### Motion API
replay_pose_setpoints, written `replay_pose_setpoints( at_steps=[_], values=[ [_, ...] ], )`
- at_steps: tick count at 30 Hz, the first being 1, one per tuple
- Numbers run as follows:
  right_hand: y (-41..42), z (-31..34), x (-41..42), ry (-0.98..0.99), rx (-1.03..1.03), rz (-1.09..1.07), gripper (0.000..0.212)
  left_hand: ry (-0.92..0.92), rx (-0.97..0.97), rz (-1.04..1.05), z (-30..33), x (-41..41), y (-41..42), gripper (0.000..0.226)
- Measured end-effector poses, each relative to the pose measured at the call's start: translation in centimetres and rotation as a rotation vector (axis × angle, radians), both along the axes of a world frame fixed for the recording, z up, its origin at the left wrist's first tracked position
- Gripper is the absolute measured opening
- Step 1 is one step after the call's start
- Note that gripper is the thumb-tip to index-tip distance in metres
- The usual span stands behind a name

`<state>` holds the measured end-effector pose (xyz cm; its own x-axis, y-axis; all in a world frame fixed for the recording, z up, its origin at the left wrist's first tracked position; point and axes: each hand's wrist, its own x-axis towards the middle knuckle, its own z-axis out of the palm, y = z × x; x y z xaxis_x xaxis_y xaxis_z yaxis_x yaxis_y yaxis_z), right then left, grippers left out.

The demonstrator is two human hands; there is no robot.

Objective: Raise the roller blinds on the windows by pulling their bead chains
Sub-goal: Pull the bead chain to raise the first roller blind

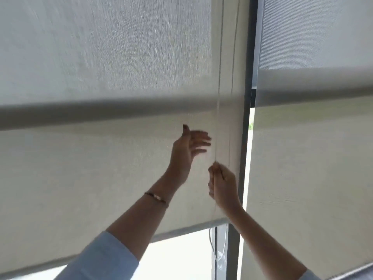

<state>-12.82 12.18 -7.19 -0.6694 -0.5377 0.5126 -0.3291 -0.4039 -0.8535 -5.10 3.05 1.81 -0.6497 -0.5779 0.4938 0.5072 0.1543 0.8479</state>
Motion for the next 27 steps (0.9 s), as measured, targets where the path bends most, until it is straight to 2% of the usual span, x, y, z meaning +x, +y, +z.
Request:
replay_pose_setpoints(
  at_steps=[6,9,11,13,16,18,22,27],
  values=[
    [-0.3,-10.7,1.3,-0.245,0.353,0.136,0.039,0.13,-0.127,-0.008,11.6,0.1,0.9,0.048],
    [-0.2,-12.3,2.2,-0.278,0.42,0.136,0.043,0.049,-0.301,0.302,14.9,-0.3,2.0,0.025],
    [0.0,-12.1,2.6,-0.314,0.417,0.161,0.043,-0.023,-0.364,0.461,16.3,-1.0,2.3,0.029],
    [0.2,-11.9,3.1,-0.307,0.406,0.177,0.042,-0.084,-0.327,0.405,17.3,-1.4,2.6,0.038],
    [0.4,-11.9,3.7,-0.314,0.391,0.21,0.038,-0.097,-0.225,0.117,18.3,-1.2,3.0,0.035],
    [0.4,-12.0,3.8,-0.312,0.396,0.226,0.038,-0.061,-0.167,-0.018,18.6,-1.2,3.4,0.043],
    [0.2,-11.9,3.7,-0.32,0.391,0.247,0.038,0.05,-0.093,-0.039,20.8,-1.3,4.0,0.055],
    [0.2,-11.6,2.9,-0.337,0.409,0.258,0.038,0.114,0.013,-0.068,22.3,-0.7,5.2,0.053]
  ],
)
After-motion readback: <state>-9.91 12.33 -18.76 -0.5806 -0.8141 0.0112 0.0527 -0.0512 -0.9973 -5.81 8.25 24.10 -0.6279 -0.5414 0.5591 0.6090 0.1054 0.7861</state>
